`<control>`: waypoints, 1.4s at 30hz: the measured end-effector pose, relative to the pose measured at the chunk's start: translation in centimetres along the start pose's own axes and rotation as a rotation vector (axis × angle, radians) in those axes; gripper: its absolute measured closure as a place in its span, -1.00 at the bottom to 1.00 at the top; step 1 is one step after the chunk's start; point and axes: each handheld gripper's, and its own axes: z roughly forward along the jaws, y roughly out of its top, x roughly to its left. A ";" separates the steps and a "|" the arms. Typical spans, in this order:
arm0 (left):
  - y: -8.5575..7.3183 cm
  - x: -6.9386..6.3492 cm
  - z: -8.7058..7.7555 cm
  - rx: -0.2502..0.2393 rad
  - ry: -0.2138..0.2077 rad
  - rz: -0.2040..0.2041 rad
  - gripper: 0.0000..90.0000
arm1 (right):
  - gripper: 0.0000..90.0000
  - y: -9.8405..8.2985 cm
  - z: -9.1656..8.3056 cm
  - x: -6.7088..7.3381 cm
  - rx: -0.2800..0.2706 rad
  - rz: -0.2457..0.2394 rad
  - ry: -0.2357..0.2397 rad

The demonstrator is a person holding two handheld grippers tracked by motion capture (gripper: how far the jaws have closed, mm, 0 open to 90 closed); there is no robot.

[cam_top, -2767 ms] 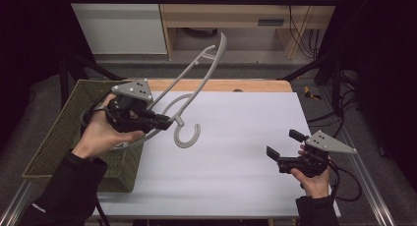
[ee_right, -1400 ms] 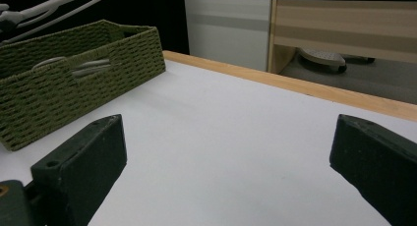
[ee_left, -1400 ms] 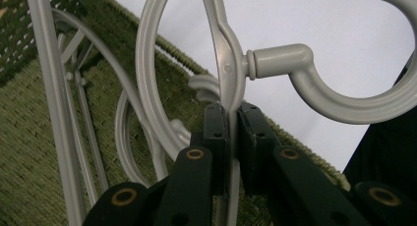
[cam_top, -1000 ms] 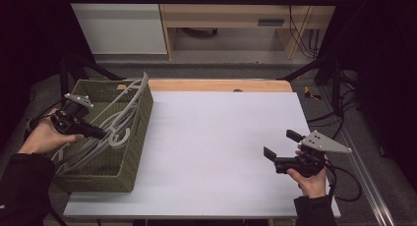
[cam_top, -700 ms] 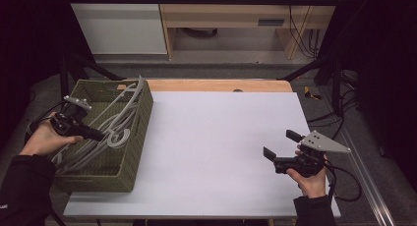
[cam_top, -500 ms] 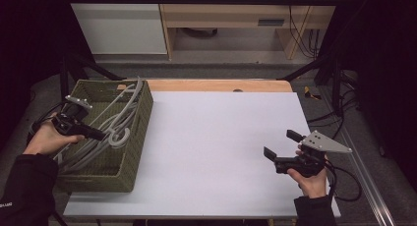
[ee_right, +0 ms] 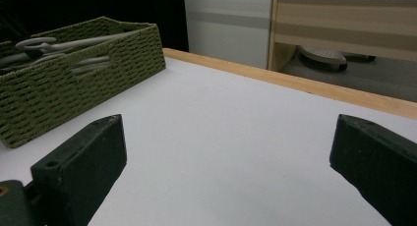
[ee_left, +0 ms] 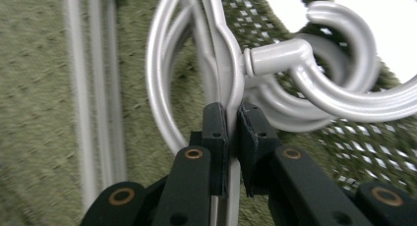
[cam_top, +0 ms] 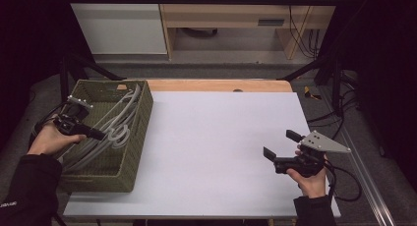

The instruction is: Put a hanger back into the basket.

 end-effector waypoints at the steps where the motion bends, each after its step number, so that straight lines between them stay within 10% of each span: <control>1: 0.0 0.0 0.1 0.002 0.017 -0.002 0.82 | -0.98 0.0 0.0 0.0 -0.001 0.003 0.004; 13: -0.3 -1.5 -1.2 -0.110 0.116 0.038 0.55 | -0.98 0.0 0.0 0.1 0.000 -0.001 0.007; 21: -0.8 -5.4 -3.4 -0.433 0.150 0.099 0.17 | -0.98 0.0 -0.1 0.1 -0.005 0.000 0.003; 31: -2.4 -11.1 -3.6 -0.756 0.055 0.078 -0.36 | -0.99 0.0 0.0 0.2 -0.010 0.001 0.004; 42: -3.4 -15.1 0.5 -0.826 0.112 0.059 -0.72 | -0.99 -0.2 -0.2 0.0 -0.017 0.006 -0.005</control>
